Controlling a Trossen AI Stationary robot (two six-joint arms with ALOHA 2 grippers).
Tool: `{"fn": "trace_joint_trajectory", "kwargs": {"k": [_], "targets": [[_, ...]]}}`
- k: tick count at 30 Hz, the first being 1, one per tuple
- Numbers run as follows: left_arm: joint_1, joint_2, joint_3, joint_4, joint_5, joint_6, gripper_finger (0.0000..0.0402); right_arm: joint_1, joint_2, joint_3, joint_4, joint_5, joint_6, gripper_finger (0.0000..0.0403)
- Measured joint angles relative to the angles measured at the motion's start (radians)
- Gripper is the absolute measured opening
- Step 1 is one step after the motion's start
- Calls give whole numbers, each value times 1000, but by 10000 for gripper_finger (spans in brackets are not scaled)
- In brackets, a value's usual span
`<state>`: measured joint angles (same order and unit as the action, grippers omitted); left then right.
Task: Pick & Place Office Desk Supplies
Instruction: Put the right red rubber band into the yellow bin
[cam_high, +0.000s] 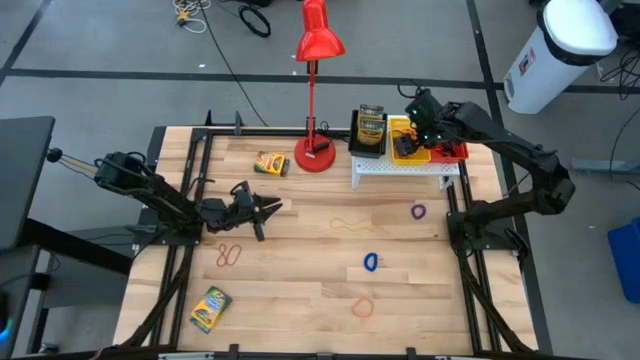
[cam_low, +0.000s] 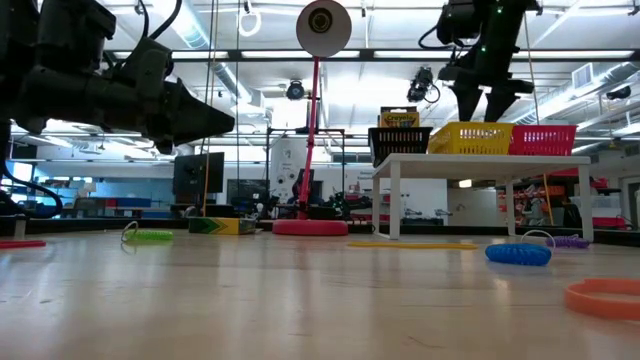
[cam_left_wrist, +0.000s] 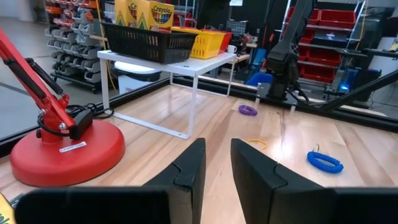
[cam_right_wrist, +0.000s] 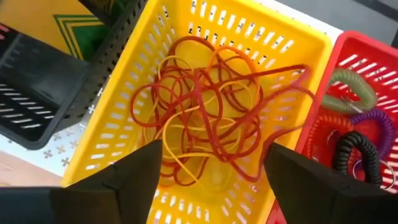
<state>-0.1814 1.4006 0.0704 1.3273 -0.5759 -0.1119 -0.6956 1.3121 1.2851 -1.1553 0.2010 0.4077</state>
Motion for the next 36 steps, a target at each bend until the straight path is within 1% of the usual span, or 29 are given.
{"fn": "trace_joint_trajectory", "kwargs": {"k": [2, 4, 8, 10, 13, 16, 18, 20, 22, 25, 31, 34, 36], "targets": [[7, 0, 0, 0, 0, 0, 82, 1, -1, 17, -8, 11, -17, 260], [14, 0, 3, 0, 0, 0, 82, 2, -2, 39, -18, 14, -20, 229], [13, 0, 23, -29, 2, -1, 82, 2, -2, 60, -26, -1, -17, 147], [13, 0, 37, -56, 2, -1, 82, 2, -2, 56, -35, -12, -12, 105], [13, 0, 62, -108, 1, 6, 82, 2, 5, 37, -37, 1, -36, 50], [13, 0, 87, -168, 2, 7, 82, 2, 10, 26, -37, 31, -49, 15], [13, 0, 102, -194, 0, 7, 82, 2, 8, 26, -24, 56, -50, 10], [13, 0, 116, -228, 0, 7, 82, 2, 8, 25, -26, 60, -51, 20], [13, 0, 124, -242, 0, 7, 82, 2, 8, 25, -26, 59, -55, 45], [13, 0, 127, -244, 0, 3, 82, 2, 8, 25, -26, 53, -69, 98], [13, 0, 127, -257, 0, -5, 82, 2, 5, 26, -27, 53, -76, 221], [13, 0, 127, -258, 0, -5, 82, 6, 5, 36, -28, 55, -120, 275], [13, 0, 127, -260, 0, -5, 82, 36, 4, 38, -16, 102, -170, 298]]}}
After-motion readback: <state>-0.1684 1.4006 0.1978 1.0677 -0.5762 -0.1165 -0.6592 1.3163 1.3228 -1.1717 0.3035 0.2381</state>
